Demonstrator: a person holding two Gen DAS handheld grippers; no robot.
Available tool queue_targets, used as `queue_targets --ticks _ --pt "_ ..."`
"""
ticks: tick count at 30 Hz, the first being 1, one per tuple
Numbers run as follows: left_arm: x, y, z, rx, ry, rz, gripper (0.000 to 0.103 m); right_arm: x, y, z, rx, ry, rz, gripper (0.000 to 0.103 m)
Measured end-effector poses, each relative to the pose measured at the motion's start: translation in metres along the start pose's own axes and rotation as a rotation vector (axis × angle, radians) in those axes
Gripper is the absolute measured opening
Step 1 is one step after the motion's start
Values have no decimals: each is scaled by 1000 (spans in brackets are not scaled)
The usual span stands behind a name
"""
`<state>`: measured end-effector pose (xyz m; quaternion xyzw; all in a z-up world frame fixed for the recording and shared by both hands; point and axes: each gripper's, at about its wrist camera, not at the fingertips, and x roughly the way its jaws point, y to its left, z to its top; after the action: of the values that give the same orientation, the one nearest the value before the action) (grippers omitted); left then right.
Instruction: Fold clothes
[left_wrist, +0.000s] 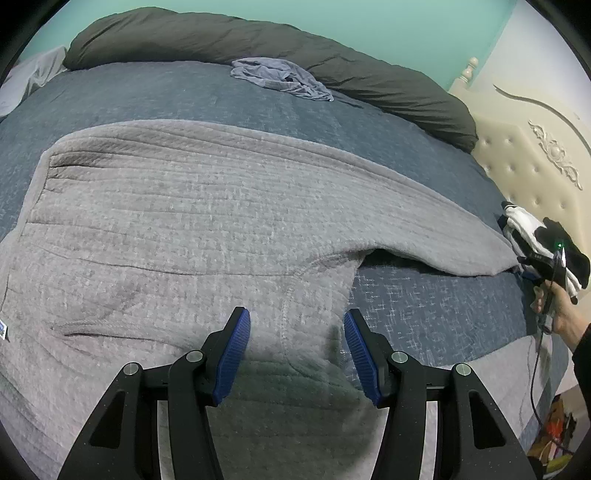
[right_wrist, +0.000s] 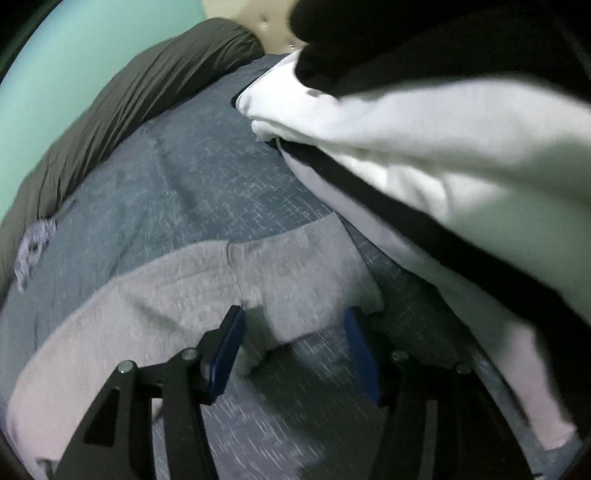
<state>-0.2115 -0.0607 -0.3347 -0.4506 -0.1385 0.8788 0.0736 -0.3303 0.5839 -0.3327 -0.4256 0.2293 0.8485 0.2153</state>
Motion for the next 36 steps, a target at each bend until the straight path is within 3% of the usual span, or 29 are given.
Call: queue_targets --ticks 3,5,6,7,8,10,15,22,24,28,31,33,36 --pt "1 2 0 -3 0 4 57 8 -1 2 3 -11 -4 54" --pt "2 1 0 -2 1 5 57 9 1 0 -17 -17 -37 37" --pt "2 1 0 -1 2 6 57 7 0 -1 -24 -23 -44 33" --pt "2 1 0 0 3 6 57 5 0 -3 -32 -29 -50 17" --pt "3 1 0 1 3 7 57 3 -1 -4 -39 -36 -57 9" --pt "3 1 -1 3 4 8 57 0 -2 -4 -57 -48 -62 7" --pt "4 0 -1 5 4 10 57 -10 6 2 -128 -126 -92 5" --pt "4 -1 -2 7 7 12 57 -43 43 12 -353 -351 -184 5" --pt "4 -1 -2 7 8 13 57 -37 45 12 -363 -317 -177 5" --pt "3 0 -2 6 5 13 57 -5 22 8 -284 -168 -226 5" --pt "2 2 -1 0 2 12 57 16 17 2 -313 -82 -282 6" --pt "1 2 0 -4 0 11 57 18 16 -1 -330 -79 -303 7" --pt "-5 4 2 -13 -11 6 57 11 23 -3 -381 -106 -379 18"
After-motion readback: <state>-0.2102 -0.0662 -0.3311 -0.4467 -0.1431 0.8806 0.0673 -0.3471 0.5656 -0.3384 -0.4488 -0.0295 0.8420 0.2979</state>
